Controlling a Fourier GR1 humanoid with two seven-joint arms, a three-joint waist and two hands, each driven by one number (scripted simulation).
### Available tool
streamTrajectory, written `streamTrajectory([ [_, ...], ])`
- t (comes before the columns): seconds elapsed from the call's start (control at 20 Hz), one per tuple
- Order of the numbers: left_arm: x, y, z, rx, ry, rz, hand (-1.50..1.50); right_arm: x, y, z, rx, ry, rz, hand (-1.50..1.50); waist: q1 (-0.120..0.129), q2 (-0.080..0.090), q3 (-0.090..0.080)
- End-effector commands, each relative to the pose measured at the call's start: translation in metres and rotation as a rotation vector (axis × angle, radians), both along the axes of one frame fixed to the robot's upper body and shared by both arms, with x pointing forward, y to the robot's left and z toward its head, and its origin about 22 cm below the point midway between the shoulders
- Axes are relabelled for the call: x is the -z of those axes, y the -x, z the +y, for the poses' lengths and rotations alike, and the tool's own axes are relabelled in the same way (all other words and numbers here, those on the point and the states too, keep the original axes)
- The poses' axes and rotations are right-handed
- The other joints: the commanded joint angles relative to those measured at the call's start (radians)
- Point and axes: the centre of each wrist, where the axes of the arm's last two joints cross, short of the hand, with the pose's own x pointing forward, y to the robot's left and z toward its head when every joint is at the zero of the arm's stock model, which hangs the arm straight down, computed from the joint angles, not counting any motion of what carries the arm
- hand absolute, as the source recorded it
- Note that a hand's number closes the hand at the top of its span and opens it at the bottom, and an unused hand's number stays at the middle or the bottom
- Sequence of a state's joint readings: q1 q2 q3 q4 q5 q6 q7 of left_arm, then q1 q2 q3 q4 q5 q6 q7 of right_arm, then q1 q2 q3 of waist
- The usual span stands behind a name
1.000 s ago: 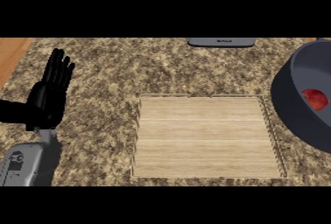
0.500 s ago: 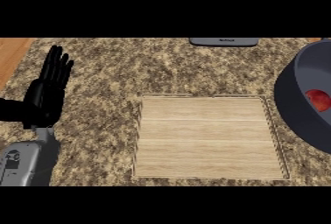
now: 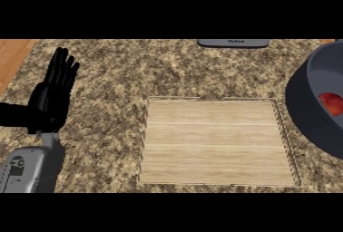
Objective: Pick the pear from the tray and place it in the pot
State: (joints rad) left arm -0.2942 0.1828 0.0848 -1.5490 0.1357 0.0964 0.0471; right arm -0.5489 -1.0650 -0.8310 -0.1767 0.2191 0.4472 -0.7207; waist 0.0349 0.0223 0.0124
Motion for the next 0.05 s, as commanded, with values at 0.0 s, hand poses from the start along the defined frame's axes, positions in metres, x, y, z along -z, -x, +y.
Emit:
streamTrajectory([
  [0.0, -0.0033, 0.0039, -0.0033, 0.018, 0.007, 0.006, 0.0, -0.0044, 0.0173, -0.0091, -0.053, -0.008, -0.048, -1.5, 0.004, -0.002, 0.003],
])
